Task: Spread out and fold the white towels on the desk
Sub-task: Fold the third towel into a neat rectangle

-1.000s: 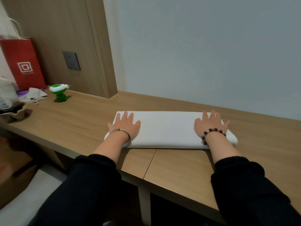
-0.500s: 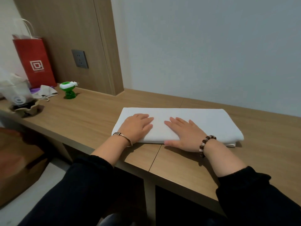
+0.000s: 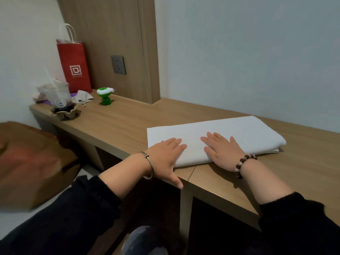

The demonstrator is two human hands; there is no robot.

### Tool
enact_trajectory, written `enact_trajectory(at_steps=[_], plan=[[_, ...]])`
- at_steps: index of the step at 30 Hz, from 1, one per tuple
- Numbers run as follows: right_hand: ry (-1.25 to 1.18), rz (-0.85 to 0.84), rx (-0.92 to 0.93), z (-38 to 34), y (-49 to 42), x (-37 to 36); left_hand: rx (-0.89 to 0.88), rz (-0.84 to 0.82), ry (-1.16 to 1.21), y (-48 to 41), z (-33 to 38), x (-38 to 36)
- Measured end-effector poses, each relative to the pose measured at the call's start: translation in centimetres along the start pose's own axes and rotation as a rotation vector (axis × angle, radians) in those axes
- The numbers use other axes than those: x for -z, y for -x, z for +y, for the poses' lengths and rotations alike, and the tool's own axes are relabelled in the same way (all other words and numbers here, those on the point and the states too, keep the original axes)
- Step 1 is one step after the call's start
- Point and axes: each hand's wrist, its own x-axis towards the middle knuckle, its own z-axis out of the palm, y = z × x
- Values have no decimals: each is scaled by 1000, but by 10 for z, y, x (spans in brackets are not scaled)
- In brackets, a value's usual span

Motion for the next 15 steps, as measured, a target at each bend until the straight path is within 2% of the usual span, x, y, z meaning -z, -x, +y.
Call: enact_trajectory(at_steps=[3, 7, 12, 15], plan=[[18, -7, 9, -7, 3, -3, 53, 57, -193, 10, 18, -6], [-14, -26, 76, -15, 8, -4, 116, 130, -280, 14, 34, -4], [-2, -63, 159, -19, 19, -6, 98, 71, -335, 28, 34, 8], [5, -29, 150, -29, 19, -6, 103, 67, -320, 32, 26, 32]])
